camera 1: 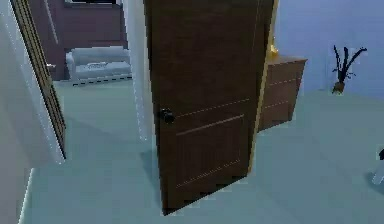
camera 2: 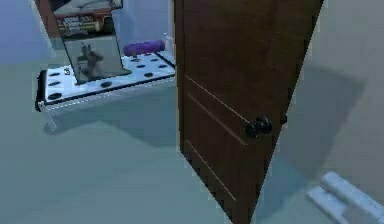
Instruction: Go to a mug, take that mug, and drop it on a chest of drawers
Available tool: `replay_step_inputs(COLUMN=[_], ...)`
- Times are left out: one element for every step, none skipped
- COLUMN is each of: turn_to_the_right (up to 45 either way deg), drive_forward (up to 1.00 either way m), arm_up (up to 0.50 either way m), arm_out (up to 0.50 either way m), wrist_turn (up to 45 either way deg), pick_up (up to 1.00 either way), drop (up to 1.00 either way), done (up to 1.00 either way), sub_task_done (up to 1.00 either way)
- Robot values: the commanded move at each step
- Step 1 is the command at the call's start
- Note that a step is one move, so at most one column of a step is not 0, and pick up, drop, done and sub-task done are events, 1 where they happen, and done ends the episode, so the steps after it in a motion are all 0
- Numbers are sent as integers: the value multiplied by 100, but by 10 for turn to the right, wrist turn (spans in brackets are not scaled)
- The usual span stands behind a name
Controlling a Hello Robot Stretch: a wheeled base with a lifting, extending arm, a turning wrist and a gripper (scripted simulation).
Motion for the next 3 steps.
replay_step_inputs(turn_to_the_right=[-300,0,0], drive_forward=[0,100,35], arm_up=[0,0,0], arm_out=[0,0,0], wrist_turn=[0,0,0], pick_up=[0,0,0], drop=[0,0,0], done=[0,0,0], sub_task_done=[0,0,0])
